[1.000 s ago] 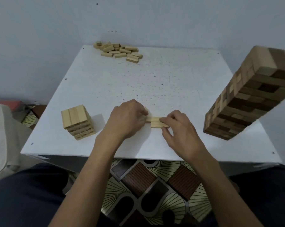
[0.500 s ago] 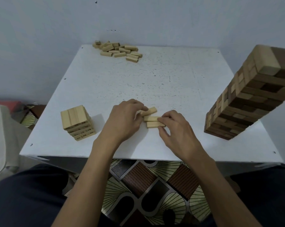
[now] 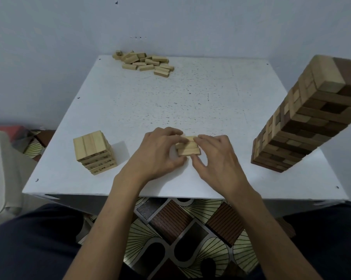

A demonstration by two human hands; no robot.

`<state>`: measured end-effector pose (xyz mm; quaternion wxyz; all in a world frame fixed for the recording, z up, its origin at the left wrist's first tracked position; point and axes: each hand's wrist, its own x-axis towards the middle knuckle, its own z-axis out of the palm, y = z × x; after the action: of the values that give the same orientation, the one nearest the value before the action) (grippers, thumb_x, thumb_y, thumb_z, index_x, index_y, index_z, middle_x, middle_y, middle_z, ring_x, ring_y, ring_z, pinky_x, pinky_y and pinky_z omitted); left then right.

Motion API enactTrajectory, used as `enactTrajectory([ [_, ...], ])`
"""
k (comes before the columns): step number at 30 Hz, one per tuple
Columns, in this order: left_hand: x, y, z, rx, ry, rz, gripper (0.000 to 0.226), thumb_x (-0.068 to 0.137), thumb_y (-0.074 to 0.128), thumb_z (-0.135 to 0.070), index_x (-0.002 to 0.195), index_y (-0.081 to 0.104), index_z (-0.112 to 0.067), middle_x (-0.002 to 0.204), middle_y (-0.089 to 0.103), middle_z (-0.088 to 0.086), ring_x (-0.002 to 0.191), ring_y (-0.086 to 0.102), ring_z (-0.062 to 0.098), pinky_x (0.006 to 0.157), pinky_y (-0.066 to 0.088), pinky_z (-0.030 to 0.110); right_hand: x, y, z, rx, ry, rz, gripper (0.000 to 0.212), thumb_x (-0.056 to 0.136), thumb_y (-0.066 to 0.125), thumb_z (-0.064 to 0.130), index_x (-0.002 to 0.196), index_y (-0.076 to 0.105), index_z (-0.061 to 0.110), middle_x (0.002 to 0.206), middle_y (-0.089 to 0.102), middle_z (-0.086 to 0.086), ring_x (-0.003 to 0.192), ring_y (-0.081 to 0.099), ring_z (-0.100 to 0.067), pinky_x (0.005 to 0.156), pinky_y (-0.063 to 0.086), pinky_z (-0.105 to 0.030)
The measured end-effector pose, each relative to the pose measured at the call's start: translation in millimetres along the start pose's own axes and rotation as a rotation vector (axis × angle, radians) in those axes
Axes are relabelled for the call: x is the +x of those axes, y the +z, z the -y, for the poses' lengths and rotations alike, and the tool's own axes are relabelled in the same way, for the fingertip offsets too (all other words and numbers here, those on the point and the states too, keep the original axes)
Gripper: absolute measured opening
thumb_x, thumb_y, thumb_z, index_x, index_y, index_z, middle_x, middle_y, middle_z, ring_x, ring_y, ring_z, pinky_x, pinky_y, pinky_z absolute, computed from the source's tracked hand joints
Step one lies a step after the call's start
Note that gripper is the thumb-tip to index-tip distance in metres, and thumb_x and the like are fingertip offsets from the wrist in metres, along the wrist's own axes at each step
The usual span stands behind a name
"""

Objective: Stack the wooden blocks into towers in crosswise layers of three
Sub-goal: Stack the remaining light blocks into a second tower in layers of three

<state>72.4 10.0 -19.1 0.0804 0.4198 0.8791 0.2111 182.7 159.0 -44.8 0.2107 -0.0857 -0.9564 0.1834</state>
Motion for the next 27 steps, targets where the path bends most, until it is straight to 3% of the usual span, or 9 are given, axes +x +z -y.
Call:
enactTrajectory([
  [5, 0.7, 3.9, 3.1, -0.024, 0.013, -0.031, 0.035, 0.087, 0.070, -0.039, 0.122, 0.068, -0.031, 0.131, 0.060, -0.012, 0.115, 0.054, 0.016, 0.100, 0.041, 0.045, -0.9, 0.6, 1.9, -0.032, 0.004, 0.004, 0.027, 0.084, 0.073, 0.023, 0.107, 0.073, 0.010, 0.107, 0.072, -0.003, 0.094, 0.058, -0.030, 0.076, 0.052, -0.046],
  [8, 0.6, 4.1, 3.4, -0.048, 0.014, -0.028, 0.038, 0.087, 0.069, -0.039, 0.123, 0.067, -0.029, 0.133, 0.059, -0.010, 0.118, 0.054, 0.016, 0.101, 0.041, 0.046, -2.0, -0.4, 1.3, -0.012, 0.021, -0.013, 0.030, 0.086, 0.063, 0.030, 0.108, 0.072, 0.011, 0.106, 0.071, -0.002, 0.095, 0.057, -0.028, 0.076, 0.052, -0.047],
  [12, -8.5, 4.4, 1.4, -0.017, -0.056, -0.068, 0.060, 0.086, 0.061, -0.050, 0.139, 0.054, -0.023, 0.144, 0.049, -0.003, 0.131, 0.045, 0.020, 0.109, 0.032, 0.041, -5.4, -4.5, -0.5, -0.040, 0.120, 0.068, 0.061, 0.092, 0.043, 0.050, 0.136, 0.056, 0.010, 0.136, 0.058, -0.009, 0.122, 0.047, -0.031, 0.098, 0.047, -0.048],
  [14, -15.4, 8.0, -1.2, 0.021, -0.112, -0.072, 0.071, 0.089, 0.060, -0.055, 0.148, 0.043, -0.018, 0.153, 0.040, 0.001, 0.138, 0.035, 0.022, 0.112, 0.026, 0.040, -6.9, -6.8, -0.2, -0.122, 0.143, 0.214, 0.079, 0.093, 0.022, 0.062, 0.151, 0.035, 0.010, 0.157, 0.033, -0.012, 0.145, 0.020, -0.034, 0.116, 0.028, -0.047],
  [16, -20.9, 12.6, -5.3, 0.064, -0.159, -0.036, 0.085, 0.088, 0.043, -0.067, 0.154, 0.030, -0.014, 0.160, 0.027, 0.005, 0.146, 0.022, 0.023, 0.116, 0.018, 0.039, -8.5, -7.5, 1.4, -0.192, 0.125, 0.327, 0.088, 0.090, 0.001, 0.067, 0.158, 0.012, 0.011, 0.166, 0.005, -0.011, 0.151, -0.012, -0.033, 0.123, 0.003, -0.043],
  [18, -24.5, 18.0, -11.0, 0.117, -0.202, 0.006, 0.083, 0.095, 0.033, -0.065, 0.157, 0.016, -0.011, 0.165, 0.009, 0.007, 0.151, 0.004, 0.023, 0.120, 0.006, 0.038, -9.5, -8.6, 3.6, -0.233, 0.117, 0.387, 0.093, 0.085, -0.011, 0.067, 0.158, 0.000, 0.010, 0.165, -0.010, -0.010, 0.148, -0.026, -0.031, 0.121, -0.008, -0.040],
  [20, -27.3, 22.7, -17.5, 0.159, -0.224, 0.025, 0.073, 0.102, 0.025, -0.054, 0.157, 0.008, -0.009, 0.166, -0.004, 0.010, 0.152, -0.010, 0.025, 0.120, -0.002, 0.038, -9.9, -8.3, 6.1, -0.257, 0.116, 0.414, 0.095, 0.083, -0.016, 0.067, 0.157, -0.003, 0.009, 0.165, -0.014, -0.010, 0.147, -0.028, -0.031, 0.121, -0.011, -0.039],
  [24, -30.3, 28.5, -25.9, 0.195, -0.226, 0.030, 0.068, 0.101, 0.007, -0.045, 0.156, 0.006, -0.005, 0.164, -0.013, 0.014, 0.151, -0.018, 0.029, 0.121, -0.005, 0.040, -10.8, -6.0, 10.3, -0.244, 0.113, 0.427, 0.093, 0.084, -0.016, 0.063, 0.157, -0.002, 0.007, 0.165, -0.013, -0.010, 0.148, -0.026, -0.032, 0.119, -0.012, -0.039],
  [27, -28.4, 34.1, -23.9, 0.230, -0.201, 0.019, 0.083, 0.088, -0.014, -0.048, 0.157, 0.005, -0.004, 0.165, -0.012, 0.014, 0.150, -0.019, 0.030, 0.121, -0.006, 0.039, -10.3, -3.8, 11.4, -0.261, 0.109, 0.433, 0.089, 0.085, -0.016, 0.058, 0.156, -0.005, 0.007, 0.165, -0.015, -0.011, 0.147, -0.027, -0.033, 0.119, -0.010, -0.040],
])
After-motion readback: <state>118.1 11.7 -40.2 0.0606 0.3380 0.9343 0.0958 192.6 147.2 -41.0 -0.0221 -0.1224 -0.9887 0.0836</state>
